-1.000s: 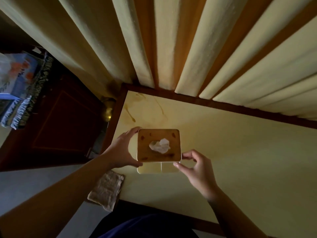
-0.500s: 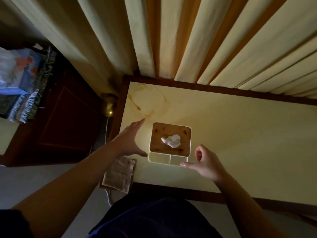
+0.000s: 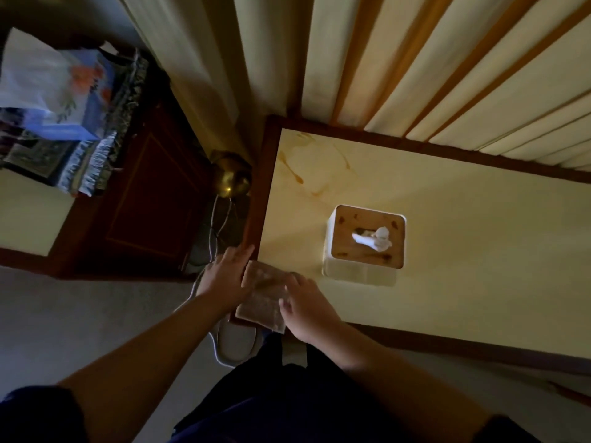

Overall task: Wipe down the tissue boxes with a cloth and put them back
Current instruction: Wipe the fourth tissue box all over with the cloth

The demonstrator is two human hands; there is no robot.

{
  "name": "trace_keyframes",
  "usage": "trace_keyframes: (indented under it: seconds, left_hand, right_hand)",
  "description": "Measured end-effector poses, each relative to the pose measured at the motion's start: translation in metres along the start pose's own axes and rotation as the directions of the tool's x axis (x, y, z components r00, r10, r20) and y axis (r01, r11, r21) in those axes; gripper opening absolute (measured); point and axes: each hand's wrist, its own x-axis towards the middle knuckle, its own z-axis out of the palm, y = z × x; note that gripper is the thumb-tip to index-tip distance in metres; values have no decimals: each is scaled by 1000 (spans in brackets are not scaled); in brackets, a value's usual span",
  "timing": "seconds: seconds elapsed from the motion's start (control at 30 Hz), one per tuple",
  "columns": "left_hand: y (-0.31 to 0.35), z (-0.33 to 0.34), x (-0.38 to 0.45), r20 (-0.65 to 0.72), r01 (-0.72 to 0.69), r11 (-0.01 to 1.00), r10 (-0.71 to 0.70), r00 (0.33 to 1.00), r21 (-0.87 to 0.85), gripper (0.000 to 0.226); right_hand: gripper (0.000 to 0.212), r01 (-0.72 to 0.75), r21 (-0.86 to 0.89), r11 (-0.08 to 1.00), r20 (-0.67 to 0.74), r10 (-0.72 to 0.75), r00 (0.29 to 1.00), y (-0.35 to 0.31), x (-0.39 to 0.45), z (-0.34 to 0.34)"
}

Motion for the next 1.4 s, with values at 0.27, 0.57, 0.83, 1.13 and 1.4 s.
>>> trace_keyframes:
  seconds: [0.27, 0.57, 0.83, 1.13, 1.4]
  left_hand:
    - [17, 4, -5, -41, 7, 994, -2, 999, 106, 16]
    - [14, -6, -26, -43, -206, 978, 205, 978, -23, 14]
    - [72, -24, -38, -109, -400, 890, 385, 916, -220, 12]
    - [207, 5, -6, -314, -348, 889, 253, 915, -299, 10]
    - [269, 37, 13, -361, 5, 973, -90, 928, -229, 14]
  right_hand:
    - [60, -72, -362, 929, -146, 19, 989, 8, 20, 33]
    - [32, -97, 6, 995, -181, 96, 979, 15, -30, 7]
    - [10, -65, 406, 912, -287, 195, 938, 62, -104, -63]
    - [8, -77, 549, 832, -436, 364, 823, 148, -128, -122]
    - [14, -144, 488, 861, -392, 363, 845, 210, -101, -152]
